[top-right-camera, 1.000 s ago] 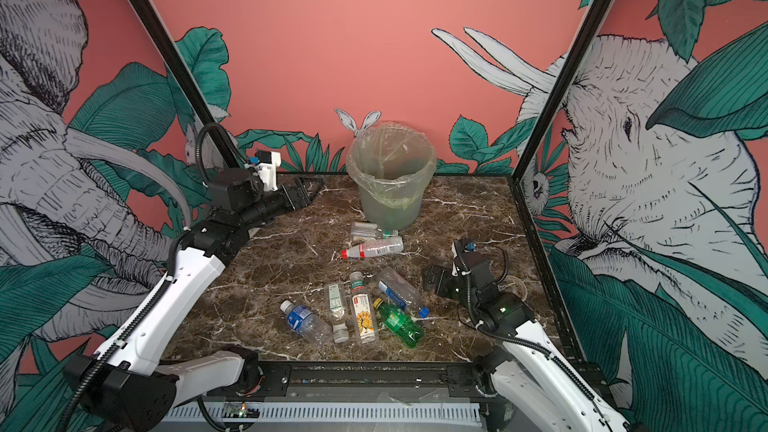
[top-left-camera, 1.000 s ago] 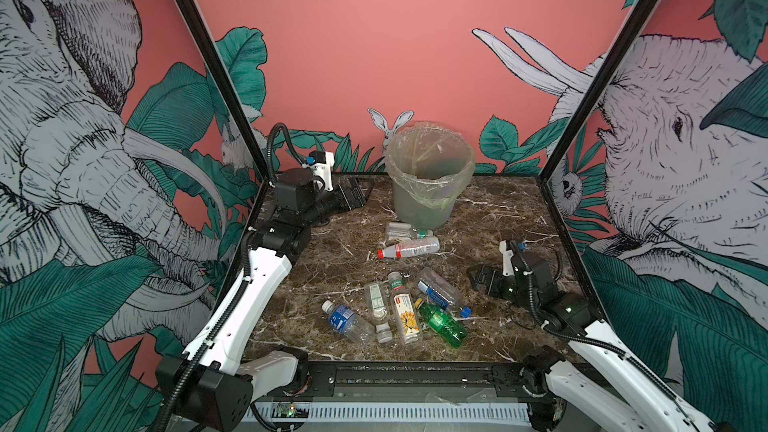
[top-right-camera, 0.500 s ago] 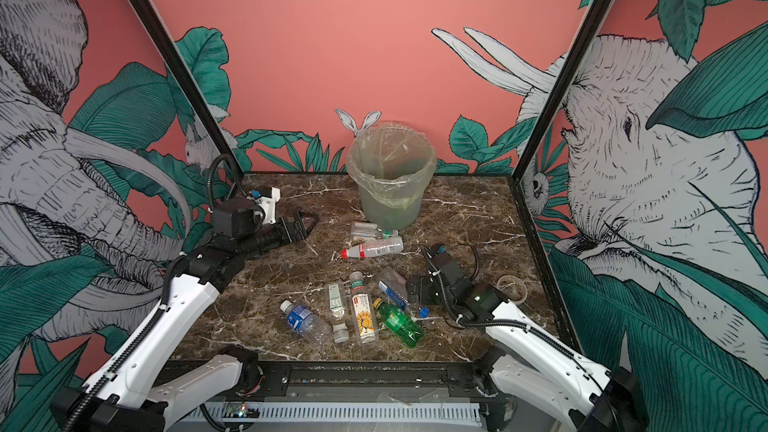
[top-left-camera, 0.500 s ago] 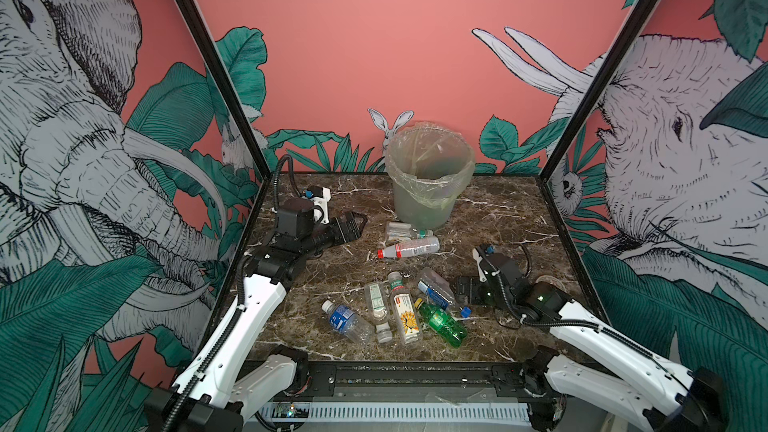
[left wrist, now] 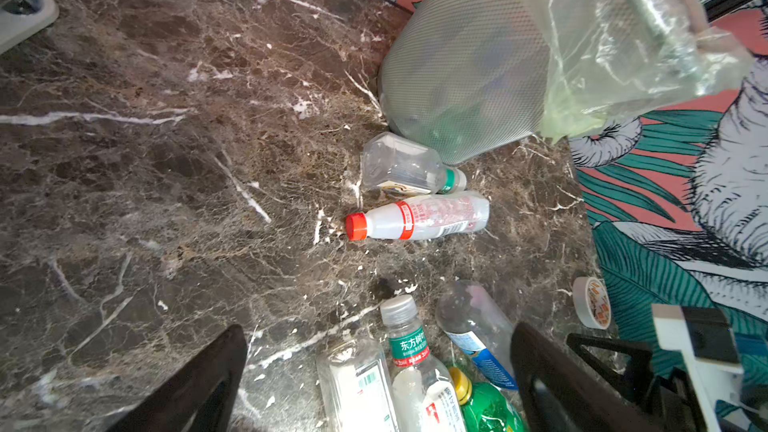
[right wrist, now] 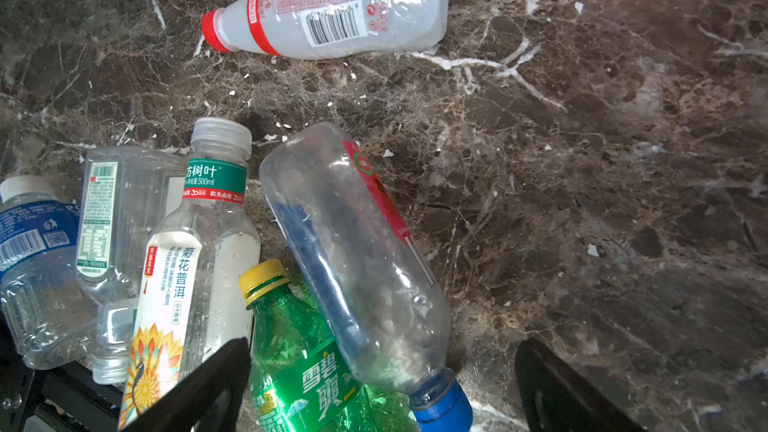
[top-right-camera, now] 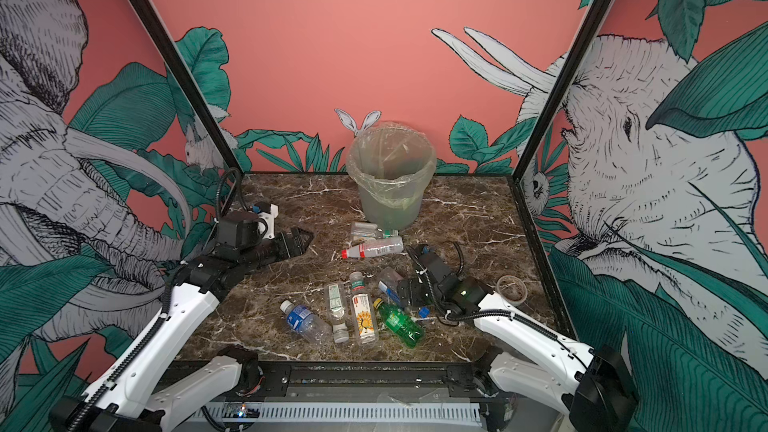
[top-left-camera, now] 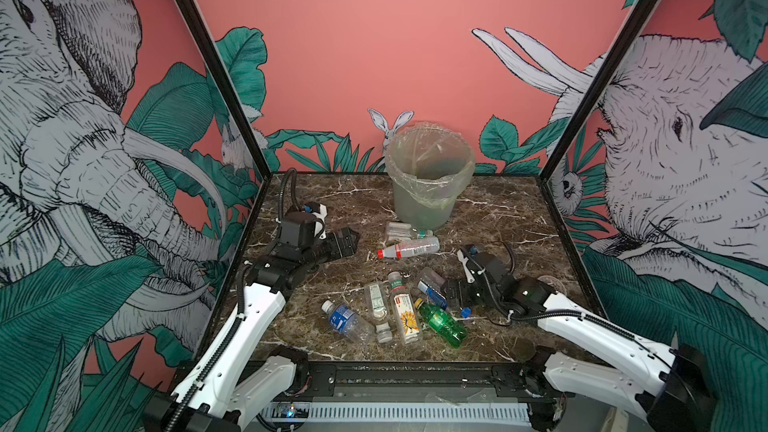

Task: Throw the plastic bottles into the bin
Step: 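Lower the right gripper and close it on the clear red-label bottle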

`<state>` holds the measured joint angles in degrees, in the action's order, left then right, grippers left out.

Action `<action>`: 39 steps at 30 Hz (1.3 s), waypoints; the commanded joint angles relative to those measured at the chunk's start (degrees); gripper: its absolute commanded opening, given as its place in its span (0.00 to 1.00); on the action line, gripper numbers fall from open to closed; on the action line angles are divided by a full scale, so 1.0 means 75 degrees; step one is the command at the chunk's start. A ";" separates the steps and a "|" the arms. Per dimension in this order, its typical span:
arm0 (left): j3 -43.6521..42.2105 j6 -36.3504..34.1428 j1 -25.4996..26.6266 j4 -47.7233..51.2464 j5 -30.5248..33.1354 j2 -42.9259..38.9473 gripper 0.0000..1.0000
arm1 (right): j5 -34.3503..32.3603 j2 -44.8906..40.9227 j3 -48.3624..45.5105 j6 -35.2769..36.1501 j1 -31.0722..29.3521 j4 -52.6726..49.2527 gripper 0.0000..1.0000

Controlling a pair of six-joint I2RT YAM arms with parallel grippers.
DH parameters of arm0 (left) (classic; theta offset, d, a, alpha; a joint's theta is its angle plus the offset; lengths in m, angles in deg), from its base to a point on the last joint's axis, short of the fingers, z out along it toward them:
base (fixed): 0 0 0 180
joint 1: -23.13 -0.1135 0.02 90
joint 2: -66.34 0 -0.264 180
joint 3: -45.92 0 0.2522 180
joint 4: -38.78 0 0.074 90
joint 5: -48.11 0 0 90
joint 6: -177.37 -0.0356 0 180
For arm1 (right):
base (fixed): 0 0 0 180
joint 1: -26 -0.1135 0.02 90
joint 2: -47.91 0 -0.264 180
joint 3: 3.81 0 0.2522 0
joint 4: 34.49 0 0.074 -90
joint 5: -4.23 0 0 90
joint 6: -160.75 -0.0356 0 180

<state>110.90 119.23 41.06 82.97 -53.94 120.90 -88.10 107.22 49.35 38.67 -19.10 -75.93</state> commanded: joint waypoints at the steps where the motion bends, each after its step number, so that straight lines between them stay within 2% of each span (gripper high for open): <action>1: -0.0247 -0.0067 -0.0057 0.0197 0.0321 -0.0180 0.99 | 0.0132 0.0225 0.0275 0.0487 -0.0123 0.0196 0.99; 16: -0.0862 0.0026 -0.0269 0.0141 0.0841 -0.0306 0.99 | 0.0410 0.1572 0.0844 0.1269 -0.0234 0.0527 0.99; 39: -0.1134 0.0130 -0.0604 -0.0226 0.0813 -0.0131 0.99 | -0.0422 0.3356 0.1503 0.1776 -0.0233 0.0535 0.99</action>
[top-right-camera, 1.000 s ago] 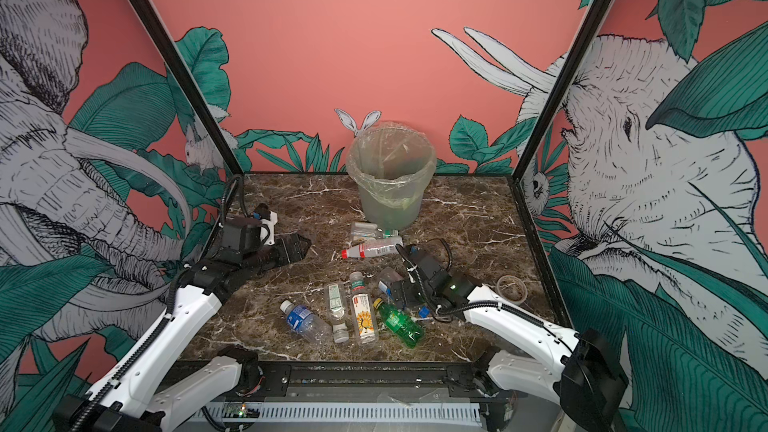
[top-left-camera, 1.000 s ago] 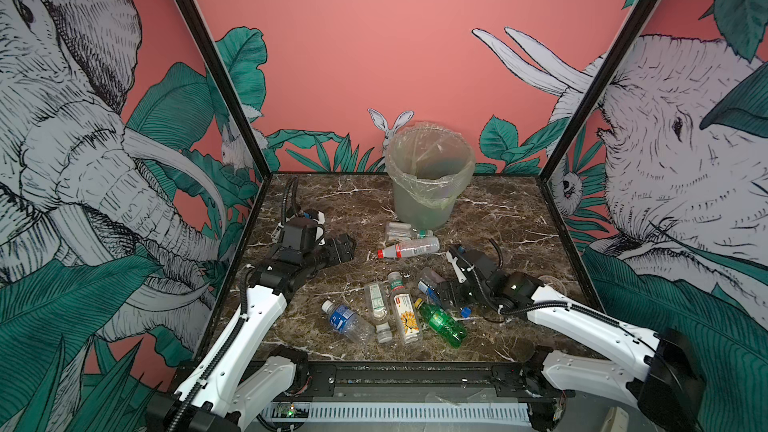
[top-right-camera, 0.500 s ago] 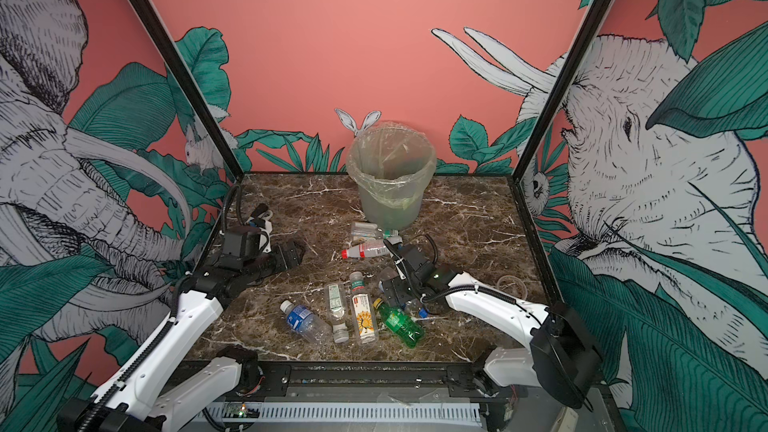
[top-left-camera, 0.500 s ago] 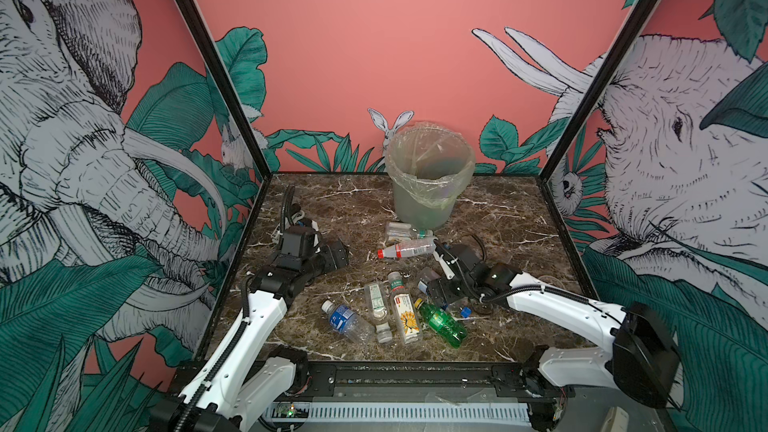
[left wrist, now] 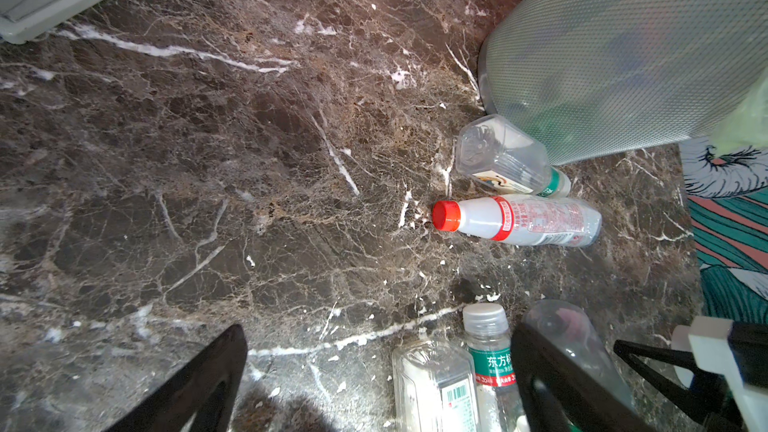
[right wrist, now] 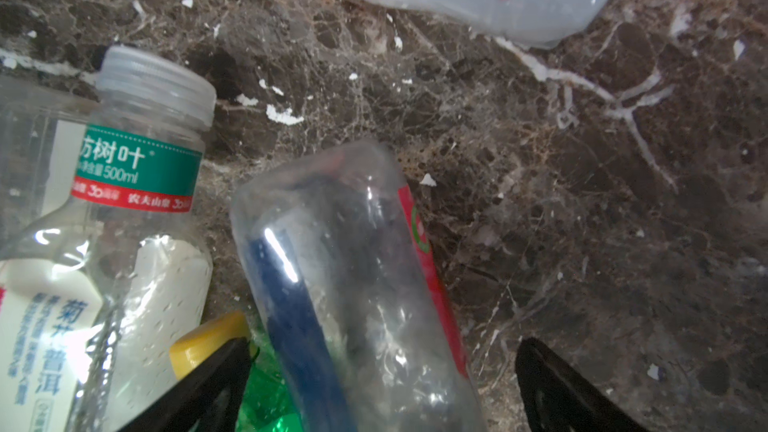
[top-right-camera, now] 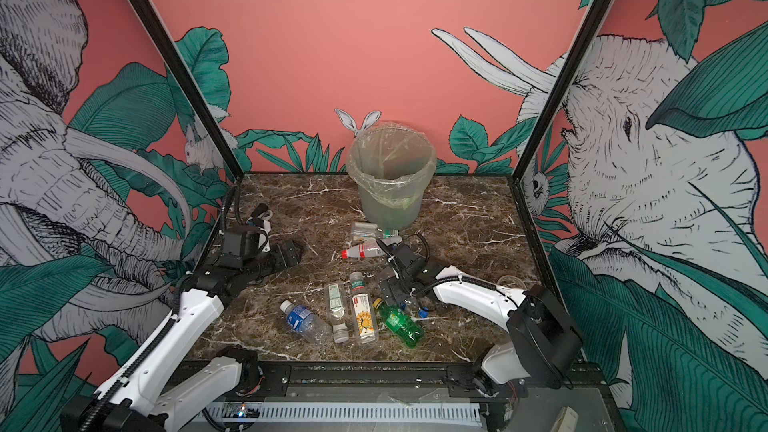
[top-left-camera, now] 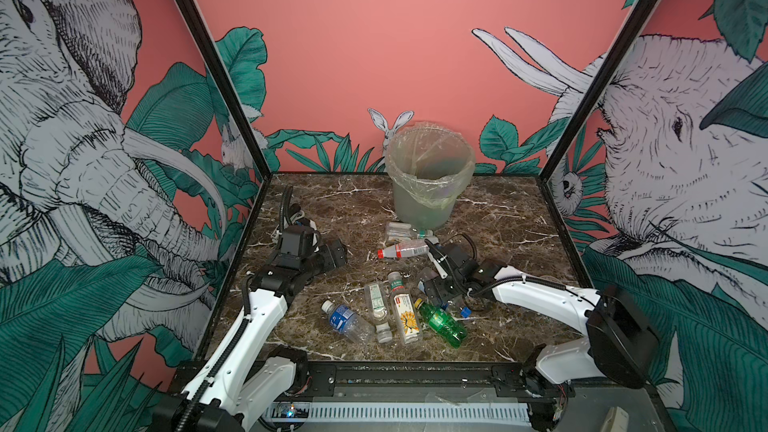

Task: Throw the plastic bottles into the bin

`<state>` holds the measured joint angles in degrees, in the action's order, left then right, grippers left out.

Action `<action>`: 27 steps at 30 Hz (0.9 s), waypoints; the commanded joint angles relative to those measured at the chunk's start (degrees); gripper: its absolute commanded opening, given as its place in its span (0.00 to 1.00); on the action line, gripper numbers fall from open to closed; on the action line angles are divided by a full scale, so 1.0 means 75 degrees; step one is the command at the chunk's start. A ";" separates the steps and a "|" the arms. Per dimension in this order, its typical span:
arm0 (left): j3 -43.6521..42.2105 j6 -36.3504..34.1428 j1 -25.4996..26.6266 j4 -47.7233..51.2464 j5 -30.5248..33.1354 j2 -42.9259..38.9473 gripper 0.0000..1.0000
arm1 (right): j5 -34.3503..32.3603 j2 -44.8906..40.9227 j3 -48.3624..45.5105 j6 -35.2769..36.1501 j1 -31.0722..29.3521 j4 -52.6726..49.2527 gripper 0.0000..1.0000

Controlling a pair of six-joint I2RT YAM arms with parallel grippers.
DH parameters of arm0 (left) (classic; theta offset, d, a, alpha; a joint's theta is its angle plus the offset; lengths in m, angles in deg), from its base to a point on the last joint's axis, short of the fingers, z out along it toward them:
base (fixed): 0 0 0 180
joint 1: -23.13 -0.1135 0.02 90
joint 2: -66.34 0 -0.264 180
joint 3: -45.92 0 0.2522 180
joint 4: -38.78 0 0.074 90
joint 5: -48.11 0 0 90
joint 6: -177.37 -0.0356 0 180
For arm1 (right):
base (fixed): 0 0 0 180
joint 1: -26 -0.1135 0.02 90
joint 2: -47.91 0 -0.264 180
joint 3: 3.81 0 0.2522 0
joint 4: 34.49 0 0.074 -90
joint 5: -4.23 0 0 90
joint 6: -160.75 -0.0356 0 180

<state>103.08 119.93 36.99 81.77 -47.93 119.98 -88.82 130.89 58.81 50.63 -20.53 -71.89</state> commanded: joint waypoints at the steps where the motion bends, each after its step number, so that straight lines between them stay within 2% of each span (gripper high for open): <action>1: -0.0091 0.0040 -0.0068 -0.0089 0.0007 -0.0007 0.99 | -0.0419 0.0318 0.0312 0.0198 -0.0040 -0.0078 0.99; 6: -0.0078 0.0033 -0.0089 -0.0100 -0.0047 0.0062 0.99 | -0.0855 0.0687 0.0562 0.0200 -0.0043 -0.0345 0.99; 15: -0.0178 0.0042 -0.0103 -0.0124 -0.0072 0.0054 0.99 | -0.1107 0.0823 0.0494 0.0022 0.0067 -0.0336 0.94; 25: -0.0360 0.0065 -0.0131 -0.0183 -0.0064 0.0008 0.99 | -0.0746 0.0527 -0.0004 -0.0152 0.0493 -0.0097 0.87; 27: -0.0377 0.0060 -0.0141 -0.0183 -0.0062 0.0006 0.99 | -0.0672 0.0495 -0.0077 -0.0195 0.0568 -0.0066 0.81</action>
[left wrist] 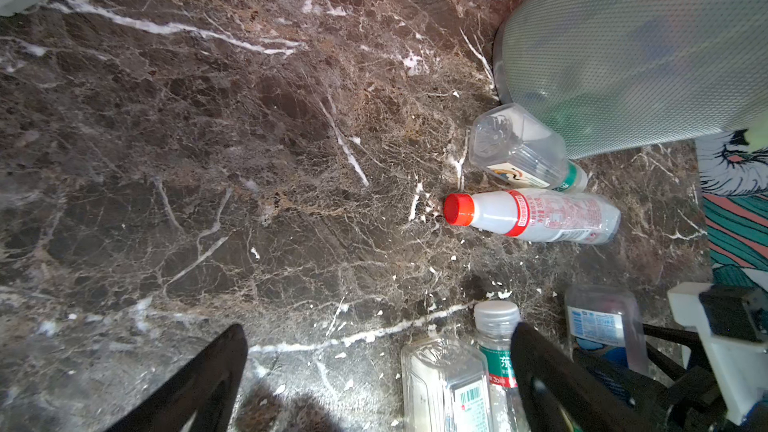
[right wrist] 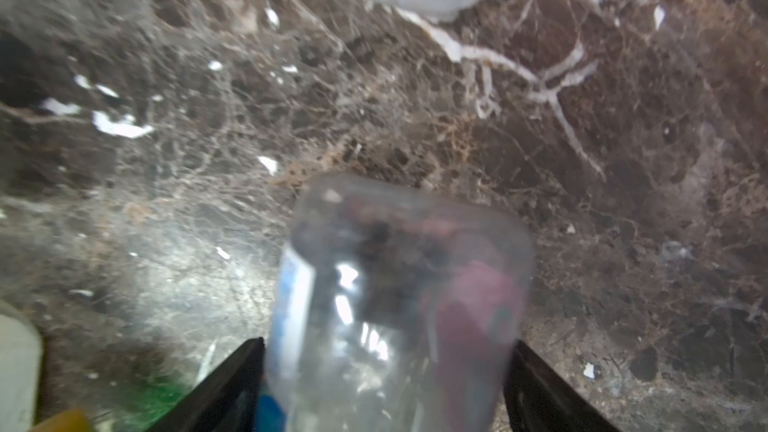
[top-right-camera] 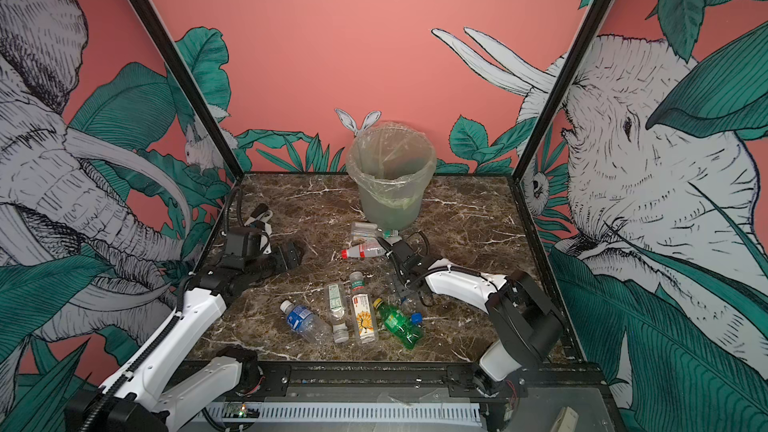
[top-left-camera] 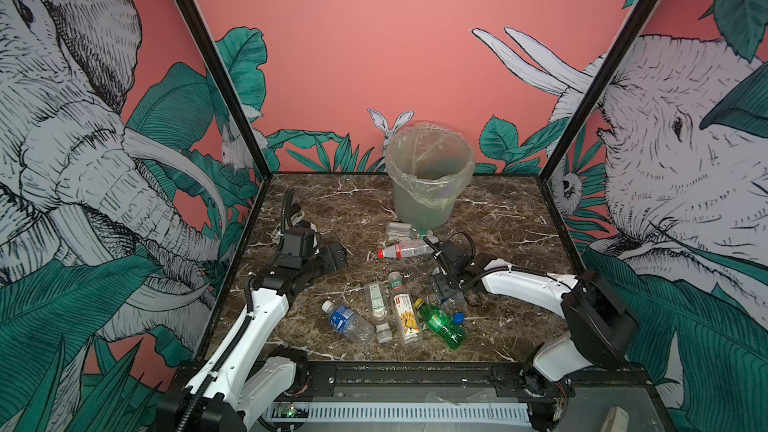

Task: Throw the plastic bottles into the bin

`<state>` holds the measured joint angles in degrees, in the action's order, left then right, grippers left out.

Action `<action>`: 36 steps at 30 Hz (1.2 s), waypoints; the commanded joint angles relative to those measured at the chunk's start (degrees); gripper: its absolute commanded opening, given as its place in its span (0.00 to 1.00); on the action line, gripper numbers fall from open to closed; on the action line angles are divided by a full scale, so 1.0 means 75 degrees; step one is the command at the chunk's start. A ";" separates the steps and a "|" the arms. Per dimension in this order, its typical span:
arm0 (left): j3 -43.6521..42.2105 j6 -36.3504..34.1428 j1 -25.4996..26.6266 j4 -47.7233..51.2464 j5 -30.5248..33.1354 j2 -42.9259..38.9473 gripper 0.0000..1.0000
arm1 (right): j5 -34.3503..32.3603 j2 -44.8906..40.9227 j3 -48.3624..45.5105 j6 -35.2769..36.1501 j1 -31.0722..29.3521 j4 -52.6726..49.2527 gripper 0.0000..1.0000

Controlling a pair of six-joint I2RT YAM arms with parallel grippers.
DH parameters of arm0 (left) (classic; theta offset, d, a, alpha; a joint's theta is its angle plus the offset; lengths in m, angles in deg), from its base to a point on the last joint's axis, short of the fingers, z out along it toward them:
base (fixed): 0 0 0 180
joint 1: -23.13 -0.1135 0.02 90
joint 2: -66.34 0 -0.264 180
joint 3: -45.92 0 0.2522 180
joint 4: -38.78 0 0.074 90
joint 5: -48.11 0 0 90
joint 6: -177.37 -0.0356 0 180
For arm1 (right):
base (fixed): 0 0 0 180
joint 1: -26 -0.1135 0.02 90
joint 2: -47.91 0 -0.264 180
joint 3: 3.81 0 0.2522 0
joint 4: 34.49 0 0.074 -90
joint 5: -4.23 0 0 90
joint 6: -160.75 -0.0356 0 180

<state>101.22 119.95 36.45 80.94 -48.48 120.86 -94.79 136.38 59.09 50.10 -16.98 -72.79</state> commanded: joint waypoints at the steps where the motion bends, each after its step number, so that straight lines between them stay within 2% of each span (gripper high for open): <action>1: -0.0136 0.0051 -0.0066 -0.0072 0.0007 -0.0111 0.99 | 0.0155 -0.0239 -0.0147 -0.0143 0.0131 0.0066 0.79; 10: -0.0166 0.0038 -0.0083 0.0003 0.0049 -0.0202 0.99 | 0.0257 -0.0522 -0.0303 -0.0321 0.0424 0.0082 0.66; 14: -0.0195 0.0032 -0.0090 0.0021 0.0055 -0.0264 0.99 | 0.0628 -0.0826 -0.0447 -0.0476 0.0641 0.0256 0.61; 30: -0.0294 0.0051 -0.0109 0.0009 -0.0006 -0.0354 0.99 | 0.1306 -0.2257 -0.0970 -0.1355 0.1247 0.0843 0.52; 36: -0.0335 0.0051 -0.0118 0.0002 0.0009 -0.0372 0.99 | 0.2225 -0.2680 -0.1261 -0.1957 0.1637 0.1598 0.51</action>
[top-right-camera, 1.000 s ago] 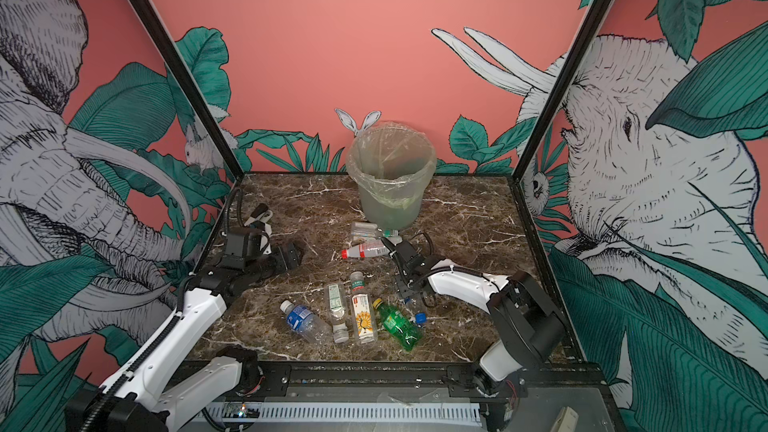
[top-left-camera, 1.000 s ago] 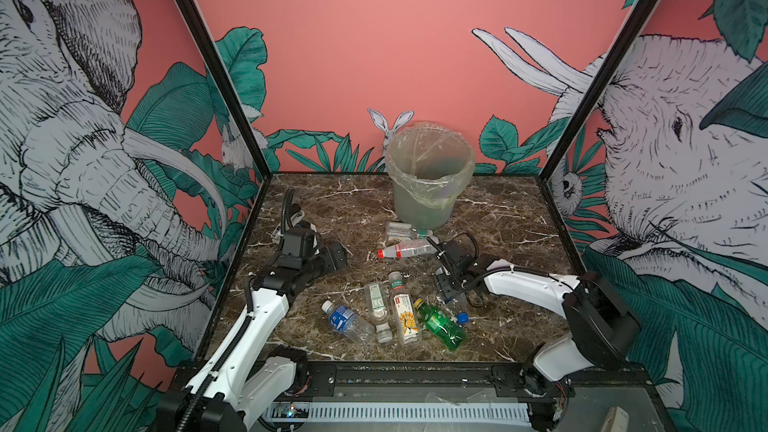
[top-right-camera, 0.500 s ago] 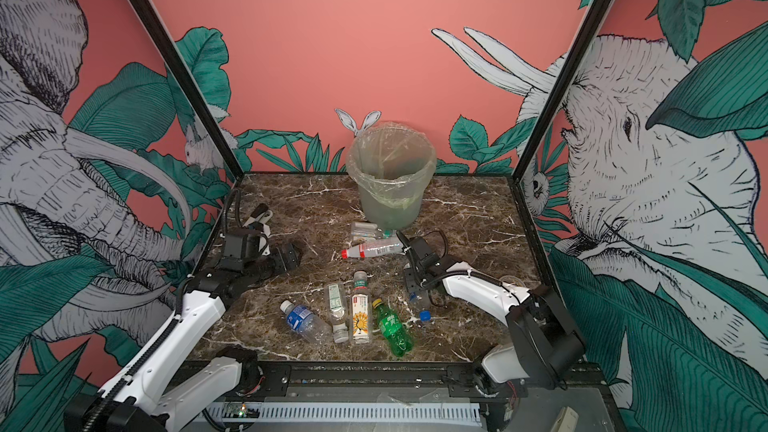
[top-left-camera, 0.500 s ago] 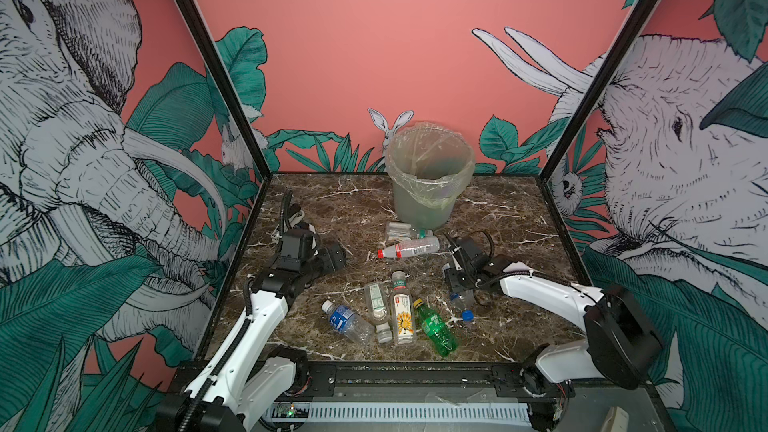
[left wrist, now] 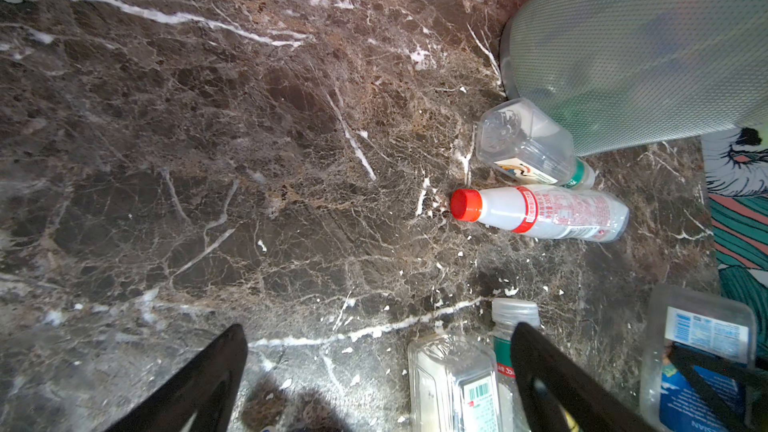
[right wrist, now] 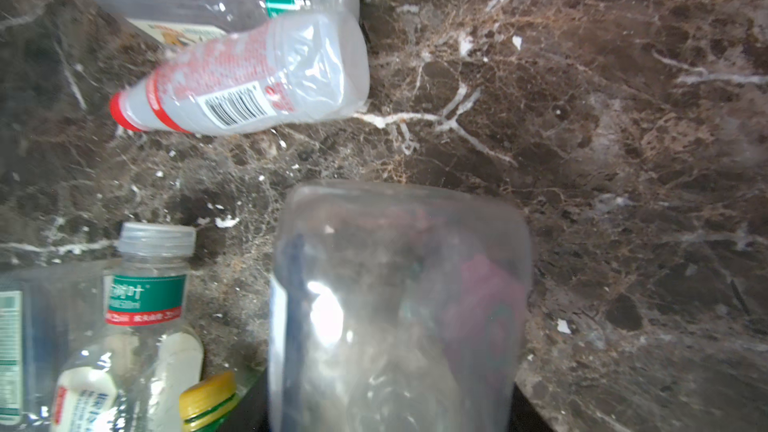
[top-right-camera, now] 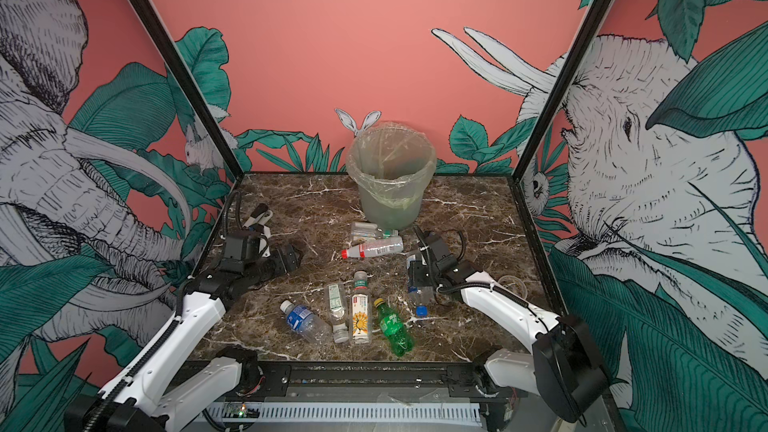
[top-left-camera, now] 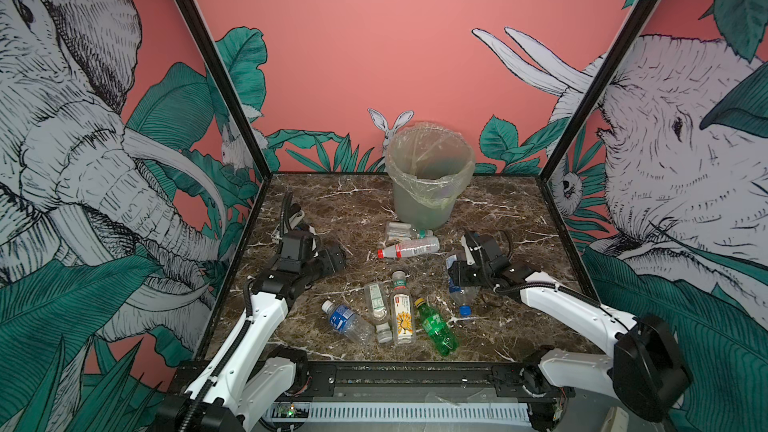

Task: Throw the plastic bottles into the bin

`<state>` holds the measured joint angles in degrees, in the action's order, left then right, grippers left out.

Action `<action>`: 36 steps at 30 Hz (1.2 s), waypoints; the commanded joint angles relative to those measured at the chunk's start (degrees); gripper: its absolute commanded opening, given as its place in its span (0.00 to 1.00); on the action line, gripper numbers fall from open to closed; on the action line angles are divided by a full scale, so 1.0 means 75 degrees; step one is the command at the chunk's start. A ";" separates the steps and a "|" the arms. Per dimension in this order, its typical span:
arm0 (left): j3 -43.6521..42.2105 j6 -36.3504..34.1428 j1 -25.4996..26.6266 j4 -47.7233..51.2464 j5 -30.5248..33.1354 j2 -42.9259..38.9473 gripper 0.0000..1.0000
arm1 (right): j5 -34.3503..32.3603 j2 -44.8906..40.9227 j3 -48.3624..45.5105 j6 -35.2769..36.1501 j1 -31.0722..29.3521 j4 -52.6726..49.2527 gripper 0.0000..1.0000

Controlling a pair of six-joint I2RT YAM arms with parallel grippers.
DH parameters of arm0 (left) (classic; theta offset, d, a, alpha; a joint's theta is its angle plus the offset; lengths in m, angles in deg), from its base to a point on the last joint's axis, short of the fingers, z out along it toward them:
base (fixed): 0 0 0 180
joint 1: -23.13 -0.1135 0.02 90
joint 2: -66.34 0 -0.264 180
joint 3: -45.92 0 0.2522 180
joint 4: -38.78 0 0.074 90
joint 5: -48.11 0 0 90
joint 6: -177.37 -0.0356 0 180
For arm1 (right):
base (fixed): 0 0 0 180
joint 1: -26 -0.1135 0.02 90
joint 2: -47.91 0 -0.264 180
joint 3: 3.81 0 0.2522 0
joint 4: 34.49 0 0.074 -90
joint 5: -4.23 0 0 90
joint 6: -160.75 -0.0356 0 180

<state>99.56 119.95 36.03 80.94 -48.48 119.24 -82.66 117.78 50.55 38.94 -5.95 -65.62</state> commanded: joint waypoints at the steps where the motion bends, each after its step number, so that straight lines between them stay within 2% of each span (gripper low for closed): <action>1: -0.0114 0.0052 -0.0068 0.0006 0.0006 -0.0163 0.99 | 0.0720 -0.0248 -0.0132 -0.0565 0.0212 0.0744 0.51; 21: -0.0055 0.0075 -0.0092 -0.0037 -0.0082 -0.0008 0.99 | 0.1619 -0.1245 -0.0235 -0.1774 0.0650 0.1963 0.49; 36: -0.0008 0.0096 -0.0109 -0.0131 -0.0059 0.0059 0.99 | 0.1769 -0.1789 -0.0099 -0.2214 0.0808 0.2638 0.49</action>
<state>99.03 120.34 35.53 80.81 -48.76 119.48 -70.03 105.67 48.58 23.50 -0.33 -50.36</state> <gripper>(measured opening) 0.994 0.515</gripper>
